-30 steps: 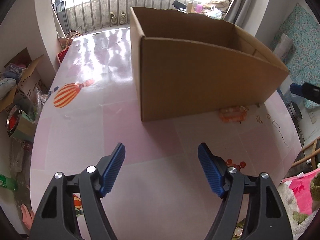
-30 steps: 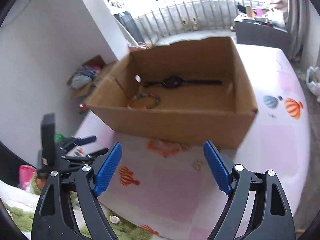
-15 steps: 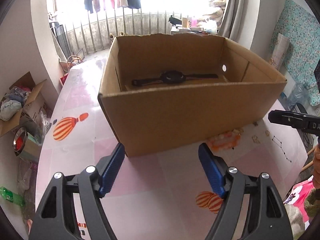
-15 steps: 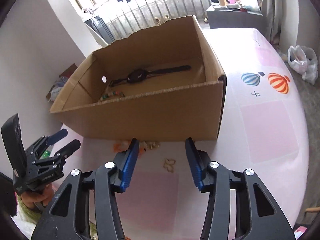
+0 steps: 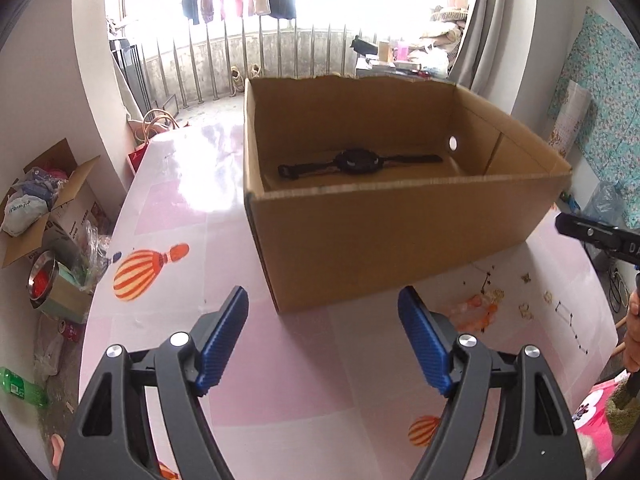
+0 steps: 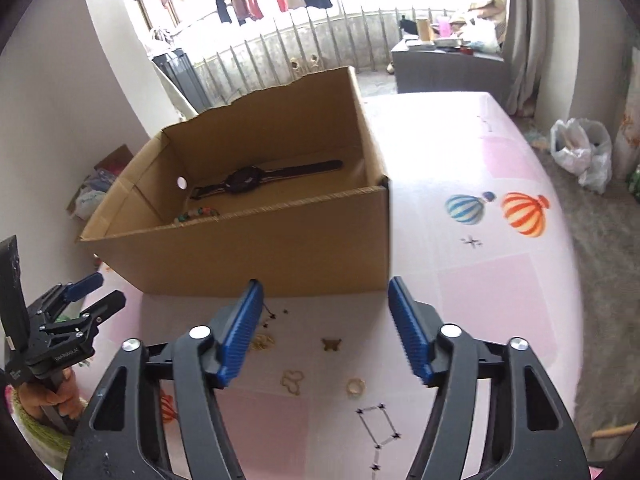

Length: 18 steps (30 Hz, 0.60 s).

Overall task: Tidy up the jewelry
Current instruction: 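Move both open grippers back from the box toward the gold jewelry pieces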

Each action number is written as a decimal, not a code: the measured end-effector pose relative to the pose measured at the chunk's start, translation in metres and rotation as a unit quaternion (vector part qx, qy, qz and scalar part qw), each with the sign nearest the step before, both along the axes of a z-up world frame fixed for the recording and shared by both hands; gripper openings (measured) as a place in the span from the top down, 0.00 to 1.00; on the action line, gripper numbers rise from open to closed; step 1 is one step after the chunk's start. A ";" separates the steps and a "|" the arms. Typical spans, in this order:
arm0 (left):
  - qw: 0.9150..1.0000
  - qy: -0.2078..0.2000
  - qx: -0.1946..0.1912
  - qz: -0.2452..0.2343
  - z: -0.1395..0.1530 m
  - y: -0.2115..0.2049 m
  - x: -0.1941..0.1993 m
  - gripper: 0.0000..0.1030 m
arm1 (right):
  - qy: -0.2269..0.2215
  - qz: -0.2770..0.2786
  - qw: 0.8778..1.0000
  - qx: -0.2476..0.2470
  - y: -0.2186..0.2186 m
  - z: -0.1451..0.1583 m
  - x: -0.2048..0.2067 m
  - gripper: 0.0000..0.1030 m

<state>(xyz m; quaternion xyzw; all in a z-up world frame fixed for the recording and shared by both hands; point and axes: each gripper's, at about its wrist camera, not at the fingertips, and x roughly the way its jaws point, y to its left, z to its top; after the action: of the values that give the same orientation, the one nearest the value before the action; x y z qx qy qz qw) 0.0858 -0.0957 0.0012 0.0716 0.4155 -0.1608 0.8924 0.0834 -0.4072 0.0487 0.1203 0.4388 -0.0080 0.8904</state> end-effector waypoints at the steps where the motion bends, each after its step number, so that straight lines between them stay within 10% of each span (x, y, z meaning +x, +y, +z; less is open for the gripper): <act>1: 1.000 0.011 0.009 -0.003 -0.007 -0.001 -0.004 0.25 | 0.003 -0.010 1.000 -0.017 0.000 -0.001 -0.008 0.30; 12: 0.997 0.035 0.071 0.010 -0.050 -0.006 -0.024 0.05 | -0.082 -0.111 0.966 -0.219 0.008 0.032 -0.057 0.08; 18: 0.996 0.073 0.038 0.032 -0.054 0.002 -0.020 0.05 | -0.071 -0.042 0.978 -0.191 0.021 0.010 -0.055 0.08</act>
<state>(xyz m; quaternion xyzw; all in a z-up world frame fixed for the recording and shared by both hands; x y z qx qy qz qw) 0.0655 -0.0941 -0.0525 0.0804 0.4870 -0.1214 0.8612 0.0289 -0.3861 0.0585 -0.0335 0.3598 -0.1207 0.9246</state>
